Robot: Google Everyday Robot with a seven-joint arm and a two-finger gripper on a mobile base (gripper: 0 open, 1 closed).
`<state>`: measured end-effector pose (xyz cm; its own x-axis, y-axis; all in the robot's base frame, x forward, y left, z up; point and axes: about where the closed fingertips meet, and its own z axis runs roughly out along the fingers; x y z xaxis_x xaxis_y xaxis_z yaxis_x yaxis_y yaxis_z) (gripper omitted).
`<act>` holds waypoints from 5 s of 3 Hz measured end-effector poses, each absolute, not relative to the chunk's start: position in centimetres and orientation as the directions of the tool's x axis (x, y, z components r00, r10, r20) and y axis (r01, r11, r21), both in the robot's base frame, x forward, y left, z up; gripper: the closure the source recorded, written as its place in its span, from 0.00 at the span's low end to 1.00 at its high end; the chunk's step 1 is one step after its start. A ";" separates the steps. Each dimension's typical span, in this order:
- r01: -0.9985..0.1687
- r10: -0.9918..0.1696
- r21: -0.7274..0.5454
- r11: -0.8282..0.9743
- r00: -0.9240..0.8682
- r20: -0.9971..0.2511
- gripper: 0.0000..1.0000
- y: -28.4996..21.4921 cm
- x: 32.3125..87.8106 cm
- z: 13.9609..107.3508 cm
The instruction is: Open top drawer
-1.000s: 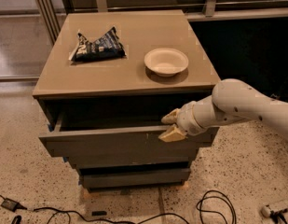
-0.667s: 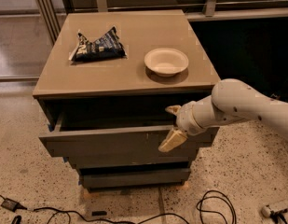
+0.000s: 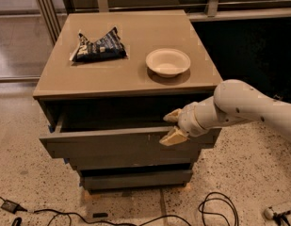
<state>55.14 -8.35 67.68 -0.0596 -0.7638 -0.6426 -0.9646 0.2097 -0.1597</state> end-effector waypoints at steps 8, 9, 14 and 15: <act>-0.969 -0.772 -0.162 0.186 -0.042 -0.634 0.12 -9.2 50.1 68.1; -0.976 -0.773 -0.112 0.185 -0.075 -0.630 0.00 -9.4 49.6 65.5; -0.977 -0.779 -0.099 0.190 -0.089 -0.621 0.65 -10.7 47.5 65.2; -0.977 -0.779 -0.099 0.190 -0.089 -0.621 0.88 -10.7 47.5 65.3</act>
Offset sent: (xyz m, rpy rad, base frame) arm -0.0385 -0.0079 0.0002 -0.0487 0.0070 0.0426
